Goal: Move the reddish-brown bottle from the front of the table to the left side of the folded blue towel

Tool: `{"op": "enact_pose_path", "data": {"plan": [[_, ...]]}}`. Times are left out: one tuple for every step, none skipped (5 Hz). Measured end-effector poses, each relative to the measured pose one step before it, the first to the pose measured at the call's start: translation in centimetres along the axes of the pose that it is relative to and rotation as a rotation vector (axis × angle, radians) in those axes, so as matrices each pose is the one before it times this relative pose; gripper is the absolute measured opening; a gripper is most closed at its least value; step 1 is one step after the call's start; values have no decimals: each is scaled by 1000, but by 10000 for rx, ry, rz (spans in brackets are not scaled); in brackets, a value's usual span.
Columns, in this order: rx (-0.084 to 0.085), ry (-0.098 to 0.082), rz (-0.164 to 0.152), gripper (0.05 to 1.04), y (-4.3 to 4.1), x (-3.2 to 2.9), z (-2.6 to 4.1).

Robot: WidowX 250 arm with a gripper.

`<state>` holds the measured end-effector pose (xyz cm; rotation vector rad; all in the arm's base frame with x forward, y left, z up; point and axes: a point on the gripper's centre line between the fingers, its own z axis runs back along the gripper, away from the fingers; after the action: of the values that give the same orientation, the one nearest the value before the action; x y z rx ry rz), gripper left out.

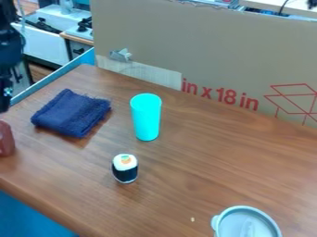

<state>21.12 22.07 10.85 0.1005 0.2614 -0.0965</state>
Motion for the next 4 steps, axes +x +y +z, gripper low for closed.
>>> {"op": "enact_pose_path", "data": {"plan": [[-70,-171,-122,1005,-2,118,734],[242,-822,-369,1001,-1014,500,3096],[-203,-1157,-1403,1001,-4476,2065,2674],[-596,-139,-878,1001,-4664,1229,-189]]}}
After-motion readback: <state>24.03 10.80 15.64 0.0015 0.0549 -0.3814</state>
